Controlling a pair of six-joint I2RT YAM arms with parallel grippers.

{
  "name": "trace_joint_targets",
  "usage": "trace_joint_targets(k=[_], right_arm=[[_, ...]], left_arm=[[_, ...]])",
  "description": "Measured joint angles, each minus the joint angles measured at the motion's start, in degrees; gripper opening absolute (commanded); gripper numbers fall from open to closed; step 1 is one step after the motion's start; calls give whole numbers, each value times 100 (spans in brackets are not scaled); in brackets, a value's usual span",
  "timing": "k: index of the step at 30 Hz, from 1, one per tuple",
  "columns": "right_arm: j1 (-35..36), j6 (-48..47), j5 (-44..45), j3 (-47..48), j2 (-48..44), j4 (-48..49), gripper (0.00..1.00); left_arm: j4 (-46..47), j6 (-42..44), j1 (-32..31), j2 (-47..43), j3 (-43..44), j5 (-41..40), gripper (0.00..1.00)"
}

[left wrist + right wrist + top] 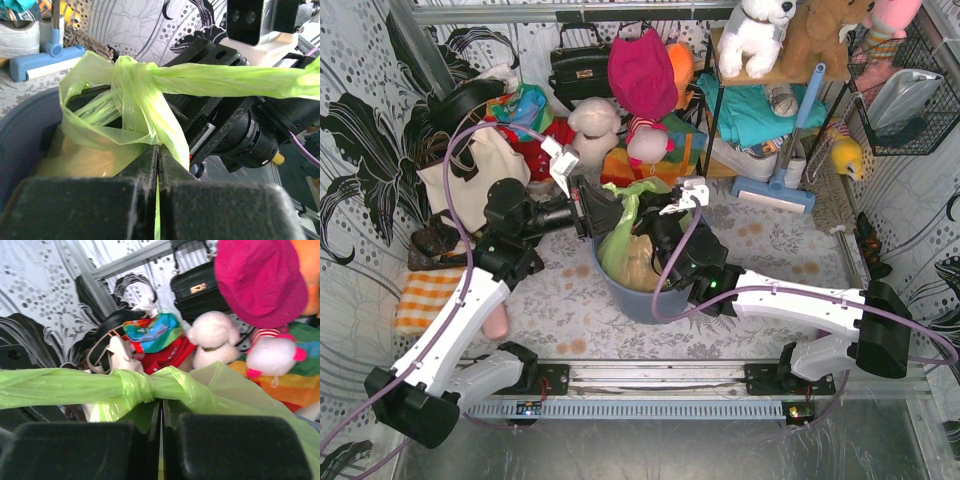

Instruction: Tie the trash bag

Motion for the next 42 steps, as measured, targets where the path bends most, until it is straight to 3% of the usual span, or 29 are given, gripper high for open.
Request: trace_joint_targets(k=[14,22,32,38,42], right_arm=[[-671,1325,-2481,-756,-11,879,0],[-909,1873,-3139,-990,-11,1425,0],[-981,2164,-3624,-1224,-11,2356,0],[-981,2166,-3775,-1287,11,2706,0],[-981,2170,-3886,-1287,13,2830,0]], left_arm=[[-597,345,-278,-282,-151,-577,5],[-713,448,-304,-516,-236,-317,6],[-1681,813,-352,-442,-232,-579,9],[-1834,868,-352,-481,-223,-601,25],[-2079,901,-352,-654,-96,-1056,26]])
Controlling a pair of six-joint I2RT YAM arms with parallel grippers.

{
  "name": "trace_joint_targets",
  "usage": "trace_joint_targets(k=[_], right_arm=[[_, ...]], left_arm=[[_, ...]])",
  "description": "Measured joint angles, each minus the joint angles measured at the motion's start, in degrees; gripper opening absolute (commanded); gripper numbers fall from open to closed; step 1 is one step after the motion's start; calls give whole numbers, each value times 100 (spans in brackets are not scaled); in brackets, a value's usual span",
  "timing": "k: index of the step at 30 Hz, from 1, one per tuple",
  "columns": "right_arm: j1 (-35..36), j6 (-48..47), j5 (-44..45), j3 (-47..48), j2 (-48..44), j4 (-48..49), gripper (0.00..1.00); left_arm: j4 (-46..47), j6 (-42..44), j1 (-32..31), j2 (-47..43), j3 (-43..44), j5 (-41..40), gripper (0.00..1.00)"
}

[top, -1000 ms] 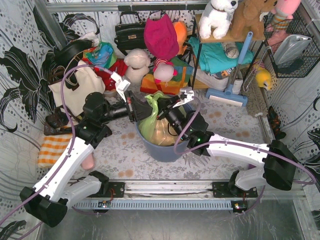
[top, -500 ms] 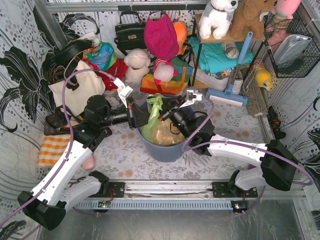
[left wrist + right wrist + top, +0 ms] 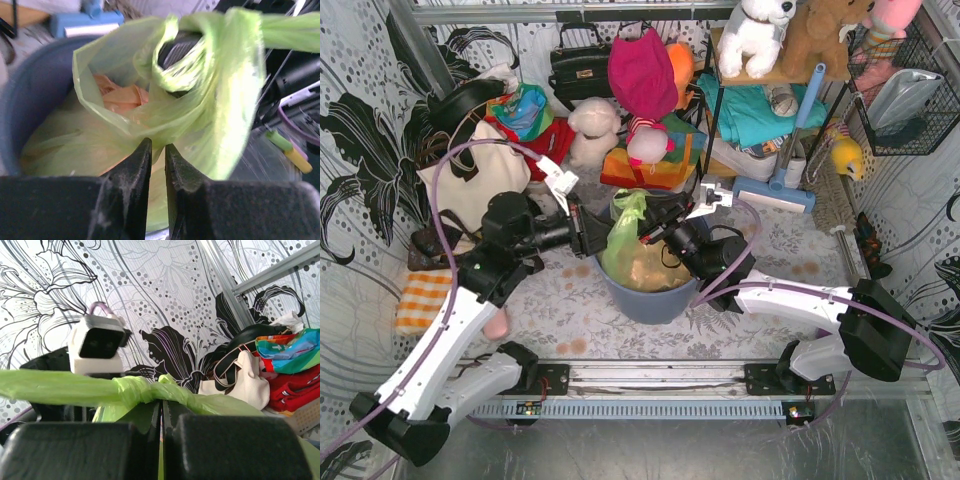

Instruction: Tie the trash bag

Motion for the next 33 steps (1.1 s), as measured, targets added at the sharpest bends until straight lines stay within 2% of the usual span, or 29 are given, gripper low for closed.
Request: trace_joint_targets(k=[8,13,15,21,27,33], right_arm=[[0,-2,-98,0,2,131,0],[0,-2,-125,0,57,192,0],[0,-2,-129,0,96,219,0],[0,-2,-170,0,136,238,0],[0,39,-208,0,160,284,0],[0,81,-208,0,170,302,0]], left_arm=[[-33,-258,0,-743,560,-1263,30],[330,-885,0,-953,570,-1788,41],[590,-1228,0,-907,468,-1801,44],[1309,-2177,0,-763,-186,-1613,45],[1569,-2702,0,-769,-581,-1615,46],[2214,-3152,0,-820,-822,-1622,46]])
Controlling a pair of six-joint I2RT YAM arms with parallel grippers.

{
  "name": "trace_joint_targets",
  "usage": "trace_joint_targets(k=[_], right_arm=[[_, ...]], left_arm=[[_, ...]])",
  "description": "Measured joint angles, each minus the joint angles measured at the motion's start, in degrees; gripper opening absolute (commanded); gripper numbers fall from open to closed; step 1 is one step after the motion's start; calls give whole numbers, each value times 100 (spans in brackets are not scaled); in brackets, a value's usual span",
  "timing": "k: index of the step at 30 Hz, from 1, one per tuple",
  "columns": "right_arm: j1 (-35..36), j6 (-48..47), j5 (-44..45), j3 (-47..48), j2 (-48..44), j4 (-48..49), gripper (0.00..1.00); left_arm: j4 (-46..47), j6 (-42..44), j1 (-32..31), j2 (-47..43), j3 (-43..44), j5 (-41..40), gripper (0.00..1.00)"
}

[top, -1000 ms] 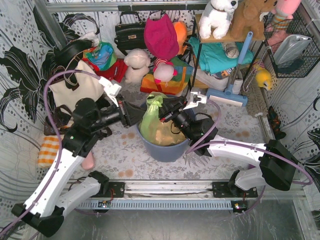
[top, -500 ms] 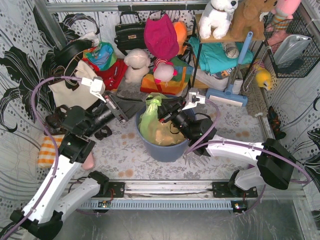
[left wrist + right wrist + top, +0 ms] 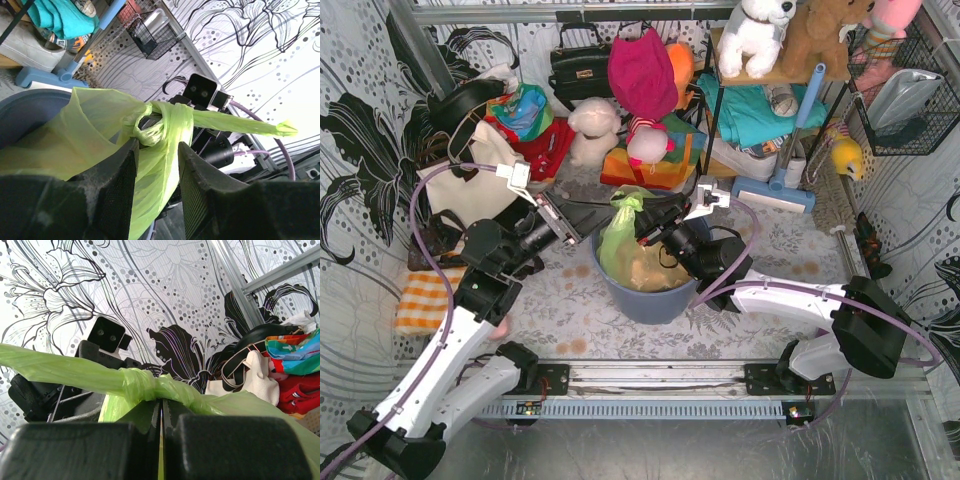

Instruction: Tie the trash bag

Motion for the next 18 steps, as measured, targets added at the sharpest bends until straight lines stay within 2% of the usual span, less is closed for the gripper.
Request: trace_joint_targets(k=[11,14,18], right_arm=[[0,20,-4,0,0,0,0],[0,20,-22,0,0,0,0],[0,22,-42,2,0,31,0]], left_arm=[[728,-708,35,186,-313,-111,44],[732,-756,39,197,-323,-136,37],[717,-785,39,197,-326,-160,23]])
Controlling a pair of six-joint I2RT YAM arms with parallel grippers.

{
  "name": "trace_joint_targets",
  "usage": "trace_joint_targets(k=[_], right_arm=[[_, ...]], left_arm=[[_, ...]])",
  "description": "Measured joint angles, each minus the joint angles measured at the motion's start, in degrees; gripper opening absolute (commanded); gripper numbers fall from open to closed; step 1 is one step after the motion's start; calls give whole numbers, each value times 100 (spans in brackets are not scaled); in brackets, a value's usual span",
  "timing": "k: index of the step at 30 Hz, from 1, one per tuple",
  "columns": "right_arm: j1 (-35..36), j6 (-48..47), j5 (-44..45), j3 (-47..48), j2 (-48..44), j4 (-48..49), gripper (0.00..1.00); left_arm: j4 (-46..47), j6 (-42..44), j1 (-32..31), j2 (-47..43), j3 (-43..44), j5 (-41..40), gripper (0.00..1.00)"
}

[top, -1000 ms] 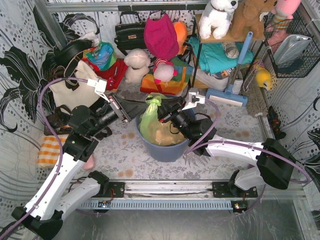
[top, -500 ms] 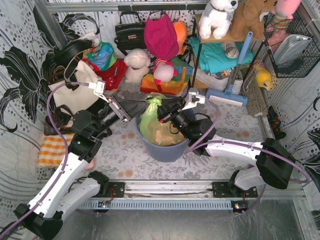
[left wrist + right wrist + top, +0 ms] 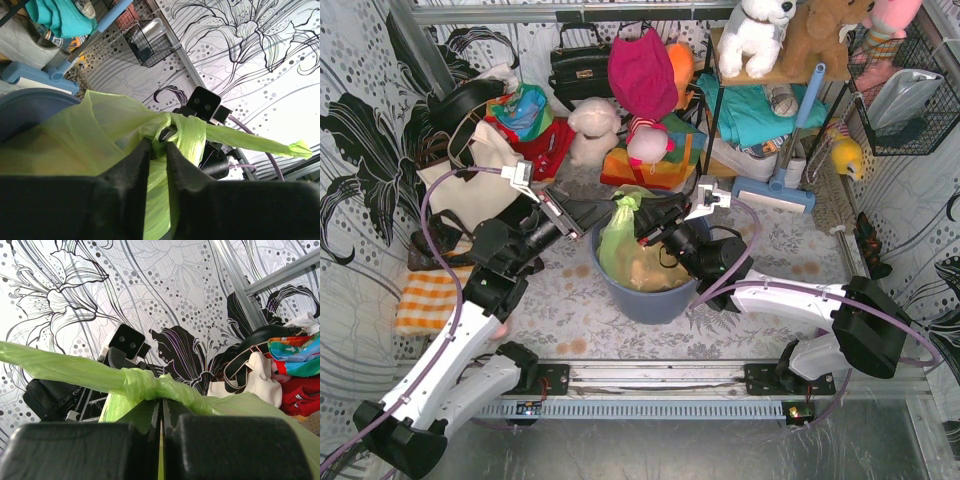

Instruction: Tie the trash bag

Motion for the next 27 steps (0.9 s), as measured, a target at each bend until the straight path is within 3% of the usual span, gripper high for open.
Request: trace_joint_targets(k=[3,5,12,21,27], right_arm=[[-4,-2,2,2,0,20,0],[-33,0,4,2,0,22,0],[-44,7,52,2,-13,-37,1],[-31,205,22,2,-457,-750,25],[-31,282,22,-122,-970,-1462,32]], left_arm=[[-17,2,0,2,0,-13,6],[-15,7,0,0,2,-24,0],[-166,210,0,44,116,-39,0],[-730,883,0,151,828,-238,0],[-894,1193,0,284,1185,-267,0]])
